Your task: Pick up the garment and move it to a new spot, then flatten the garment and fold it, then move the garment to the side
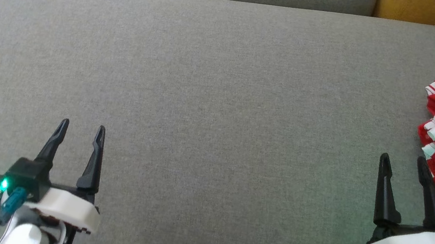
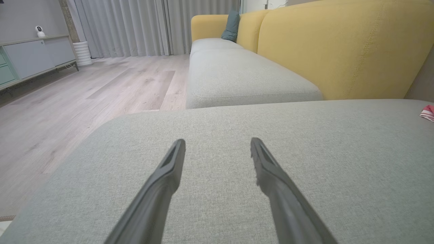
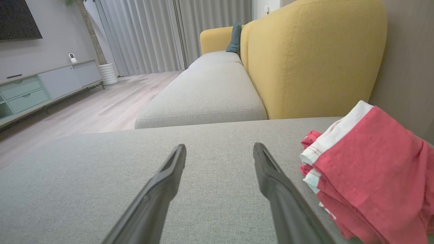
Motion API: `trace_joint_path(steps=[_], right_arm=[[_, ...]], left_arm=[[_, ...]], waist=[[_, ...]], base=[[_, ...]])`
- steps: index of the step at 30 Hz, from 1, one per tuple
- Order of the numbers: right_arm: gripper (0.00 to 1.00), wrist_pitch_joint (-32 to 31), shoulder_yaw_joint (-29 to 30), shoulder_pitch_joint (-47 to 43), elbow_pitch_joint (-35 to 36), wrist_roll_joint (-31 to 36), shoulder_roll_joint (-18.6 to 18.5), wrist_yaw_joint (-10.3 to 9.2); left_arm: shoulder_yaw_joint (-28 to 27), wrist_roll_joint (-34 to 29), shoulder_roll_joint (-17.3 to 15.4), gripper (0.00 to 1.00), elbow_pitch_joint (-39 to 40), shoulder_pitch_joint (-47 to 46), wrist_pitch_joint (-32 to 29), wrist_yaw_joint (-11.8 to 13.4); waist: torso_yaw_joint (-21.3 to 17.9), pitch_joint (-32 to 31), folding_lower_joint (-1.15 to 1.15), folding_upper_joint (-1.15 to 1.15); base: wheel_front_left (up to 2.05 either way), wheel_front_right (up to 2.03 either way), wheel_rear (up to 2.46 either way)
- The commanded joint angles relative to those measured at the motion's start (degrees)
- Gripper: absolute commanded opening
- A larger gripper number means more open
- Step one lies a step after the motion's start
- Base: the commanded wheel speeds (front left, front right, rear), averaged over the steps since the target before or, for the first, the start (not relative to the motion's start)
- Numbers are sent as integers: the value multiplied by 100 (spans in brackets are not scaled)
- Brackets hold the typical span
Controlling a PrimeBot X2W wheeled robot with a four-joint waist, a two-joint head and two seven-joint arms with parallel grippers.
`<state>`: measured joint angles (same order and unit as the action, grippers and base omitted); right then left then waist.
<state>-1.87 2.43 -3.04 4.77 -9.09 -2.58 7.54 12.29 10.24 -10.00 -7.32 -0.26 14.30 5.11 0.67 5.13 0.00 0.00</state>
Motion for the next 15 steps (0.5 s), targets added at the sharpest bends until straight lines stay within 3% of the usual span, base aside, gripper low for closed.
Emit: trace_joint_path(steps=[1, 4, 5, 15], right_arm=[[100, -17, -112, 170, 229, -51, -30, -5], [100, -19, -110, 175, 238, -57, -30, -5], [0, -23, 0, 3, 3, -2, 0, 0], [0, -12, -52, 5, -400, -487, -27, 0]], left_arm=[[-185, -37, -88, 100, 218, -266, 70, 44], [-186, -35, -95, 100, 221, -283, 70, 41], [-1, 1, -1, 0, 18, -4, 0, -1], [-54, 473, 82, 0, -283, 60, -105, -70]], waist=[[6, 18, 0, 0], [14, 43, 0, 0], [14, 44, 0, 0], [11, 18, 0, 0]], base=[[0, 0, 0], [0, 0, 0], [0, 0, 0], [0, 0, 0]])
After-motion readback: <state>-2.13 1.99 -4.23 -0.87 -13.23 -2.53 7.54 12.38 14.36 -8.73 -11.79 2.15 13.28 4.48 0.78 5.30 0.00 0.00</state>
